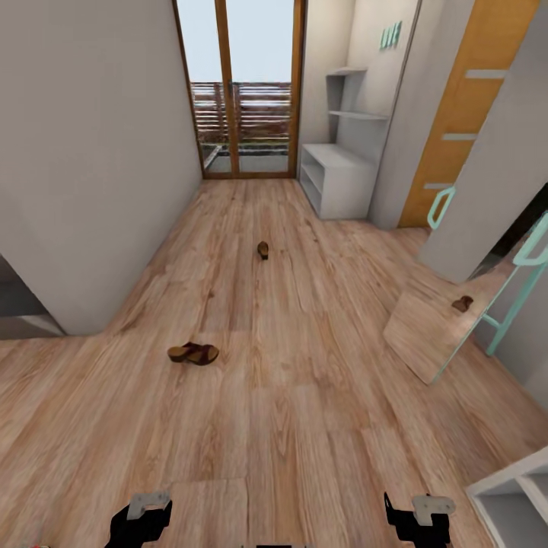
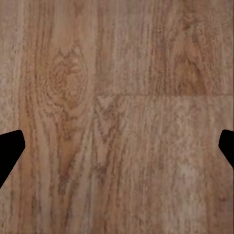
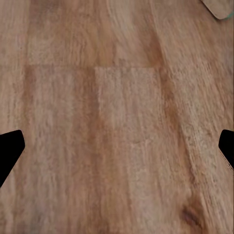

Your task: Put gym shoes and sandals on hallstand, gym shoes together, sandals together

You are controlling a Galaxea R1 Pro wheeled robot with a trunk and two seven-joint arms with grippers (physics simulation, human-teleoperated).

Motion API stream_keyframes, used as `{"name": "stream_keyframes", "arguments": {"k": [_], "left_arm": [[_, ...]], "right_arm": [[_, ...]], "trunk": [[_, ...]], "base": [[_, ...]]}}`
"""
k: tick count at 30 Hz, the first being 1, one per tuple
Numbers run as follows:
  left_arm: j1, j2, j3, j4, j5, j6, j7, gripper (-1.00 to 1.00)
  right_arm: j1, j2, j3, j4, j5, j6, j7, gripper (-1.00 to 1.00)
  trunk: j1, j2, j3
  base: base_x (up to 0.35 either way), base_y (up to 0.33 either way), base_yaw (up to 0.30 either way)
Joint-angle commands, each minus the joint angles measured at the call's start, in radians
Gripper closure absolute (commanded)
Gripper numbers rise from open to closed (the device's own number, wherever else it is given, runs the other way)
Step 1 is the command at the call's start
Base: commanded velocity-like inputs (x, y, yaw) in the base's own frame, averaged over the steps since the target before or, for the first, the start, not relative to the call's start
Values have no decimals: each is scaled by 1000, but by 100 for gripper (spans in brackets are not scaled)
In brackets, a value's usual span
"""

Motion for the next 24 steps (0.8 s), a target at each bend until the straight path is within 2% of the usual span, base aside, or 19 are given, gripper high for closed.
{"name": "stream_keyframes", "arguments": {"k": [1, 24], "left_arm": [[-1, 0, -2, 1, 8, -3, 1, -100], [0, 0, -2, 1, 8, -3, 1, -100]], "right_arm": [[0, 0, 1, 1, 0, -3, -3, -100], [0, 0, 1, 1, 0, -3, -2, -100]], "trunk": [[0, 0, -1], [0, 0, -1]], "base": [[340, 0, 0], [340, 0, 0]]}}
